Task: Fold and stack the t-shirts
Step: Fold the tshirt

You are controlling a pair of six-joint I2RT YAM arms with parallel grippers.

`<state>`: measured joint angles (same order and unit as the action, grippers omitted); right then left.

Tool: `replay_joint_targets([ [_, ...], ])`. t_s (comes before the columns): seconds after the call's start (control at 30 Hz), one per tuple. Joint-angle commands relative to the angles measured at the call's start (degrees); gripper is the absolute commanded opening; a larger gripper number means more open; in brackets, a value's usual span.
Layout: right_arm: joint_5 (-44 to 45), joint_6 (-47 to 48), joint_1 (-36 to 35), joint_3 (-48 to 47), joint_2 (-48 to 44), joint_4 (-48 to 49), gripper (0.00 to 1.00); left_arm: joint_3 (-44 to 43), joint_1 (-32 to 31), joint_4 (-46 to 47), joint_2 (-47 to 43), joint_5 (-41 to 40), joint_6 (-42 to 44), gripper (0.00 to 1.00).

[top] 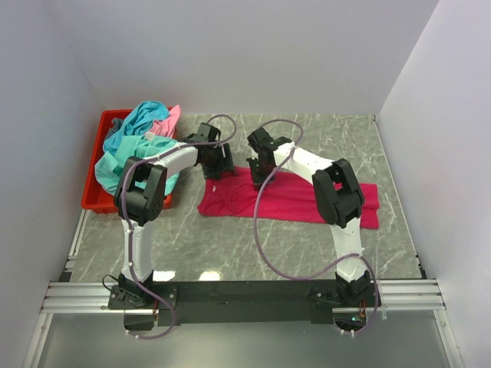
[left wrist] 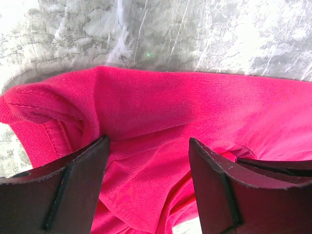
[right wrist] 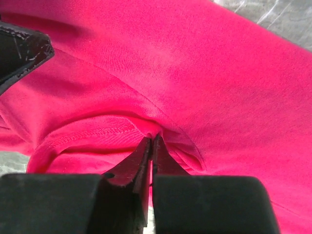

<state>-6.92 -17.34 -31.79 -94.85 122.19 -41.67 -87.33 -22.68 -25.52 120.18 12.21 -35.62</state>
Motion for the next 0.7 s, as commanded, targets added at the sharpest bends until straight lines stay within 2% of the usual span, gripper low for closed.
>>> replay_joint_targets([
  [0.0, -0.6, 0.3, -0.7, -1.6, -2.0, -0.2, 0.0, 2.3, -0.3, -2.3, 0.0, 0.4, -0.2, 0.73],
  [0.33, 0.5, 0.3, -0.7, 9.0, -10.9, 1.5, 0.0, 2.6, -0.3, -2.3, 0.1, 0.3, -0.2, 0.73],
  [0.67, 1.6, 2.2, -1.2, 13.1, -14.2, 0.2, 0.0, 3.0, -0.3, -2.2, 0.7, 0.2, -0.3, 0.73],
])
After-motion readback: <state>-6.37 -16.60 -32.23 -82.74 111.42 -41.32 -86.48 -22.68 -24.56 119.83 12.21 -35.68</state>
